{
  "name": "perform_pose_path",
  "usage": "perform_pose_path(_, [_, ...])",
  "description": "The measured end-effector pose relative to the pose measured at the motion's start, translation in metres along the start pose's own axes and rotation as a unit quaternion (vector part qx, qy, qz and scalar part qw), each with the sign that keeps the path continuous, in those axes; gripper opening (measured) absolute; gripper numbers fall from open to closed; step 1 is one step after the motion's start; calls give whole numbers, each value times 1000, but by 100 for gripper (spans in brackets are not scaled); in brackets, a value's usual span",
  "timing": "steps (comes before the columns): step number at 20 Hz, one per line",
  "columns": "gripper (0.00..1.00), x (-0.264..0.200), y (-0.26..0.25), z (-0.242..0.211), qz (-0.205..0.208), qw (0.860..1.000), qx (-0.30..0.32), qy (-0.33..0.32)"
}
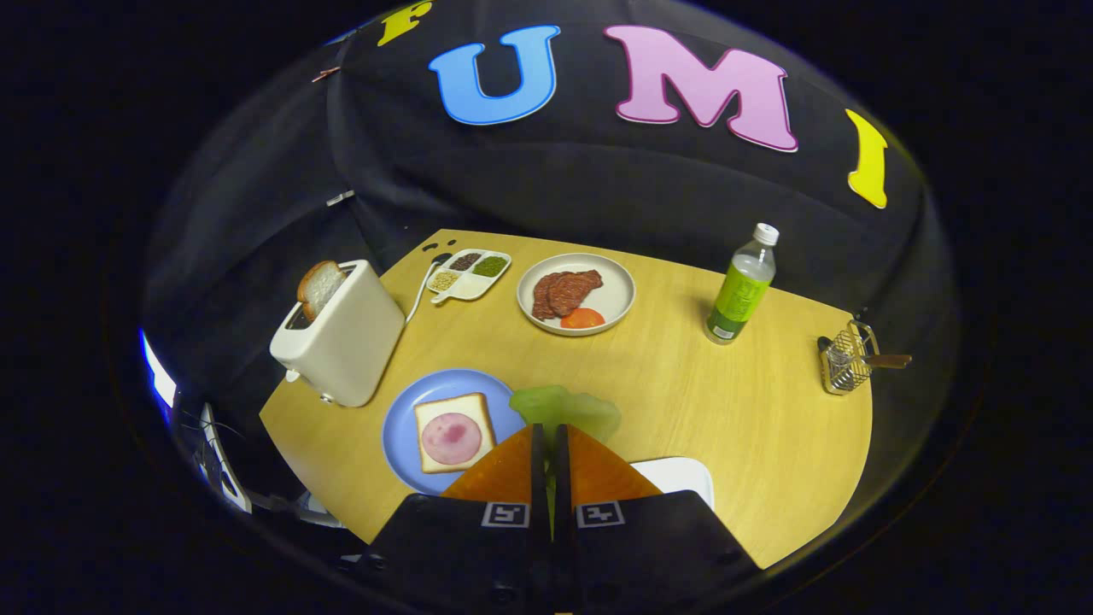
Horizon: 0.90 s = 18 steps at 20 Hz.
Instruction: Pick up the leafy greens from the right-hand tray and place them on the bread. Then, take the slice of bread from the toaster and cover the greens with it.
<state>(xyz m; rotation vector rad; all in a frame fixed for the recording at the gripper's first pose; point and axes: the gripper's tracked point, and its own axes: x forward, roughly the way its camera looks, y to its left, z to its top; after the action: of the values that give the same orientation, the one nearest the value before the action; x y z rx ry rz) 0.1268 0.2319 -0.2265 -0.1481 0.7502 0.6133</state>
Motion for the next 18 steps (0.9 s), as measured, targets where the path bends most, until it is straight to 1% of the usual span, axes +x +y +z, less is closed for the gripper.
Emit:
perform_pose_path(5, [5,26,59,-2,47,998,-25,21])
perform_pose_path(9, [5,57,103,-10,82,995,-27,43])
perform_pose_path(14, [5,96,122,-25,85,993,-32,76])
perform_pose_path(18, [5,113,125,-35,80,991,-40,97])
